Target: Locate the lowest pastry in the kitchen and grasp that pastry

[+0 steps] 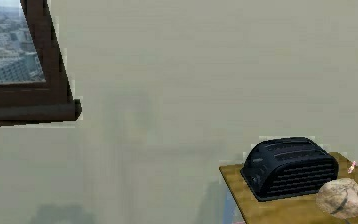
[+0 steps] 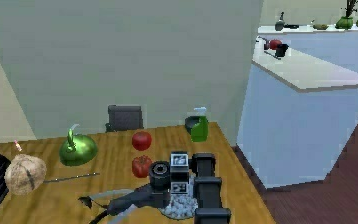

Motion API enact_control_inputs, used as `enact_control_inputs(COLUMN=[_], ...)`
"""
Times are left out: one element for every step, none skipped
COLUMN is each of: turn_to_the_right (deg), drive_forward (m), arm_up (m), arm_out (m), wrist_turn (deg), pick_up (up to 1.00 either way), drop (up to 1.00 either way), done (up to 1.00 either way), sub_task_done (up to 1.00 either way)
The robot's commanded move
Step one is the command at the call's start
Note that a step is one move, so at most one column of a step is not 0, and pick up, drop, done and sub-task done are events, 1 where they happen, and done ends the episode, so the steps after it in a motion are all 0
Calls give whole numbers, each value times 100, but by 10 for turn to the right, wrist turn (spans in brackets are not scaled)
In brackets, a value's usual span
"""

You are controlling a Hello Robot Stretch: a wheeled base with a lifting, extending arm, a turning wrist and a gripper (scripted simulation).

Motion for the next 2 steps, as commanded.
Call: enact_control_inputs(turn_to_the_right=[0, 0], drive_forward=[0, 0], arm_up=[0, 0], arm_out=[0, 0], wrist_turn=[450, 450], pick_up=[0, 0], drop=[0, 0], done=[0, 0], sub_task_done=[0, 0])
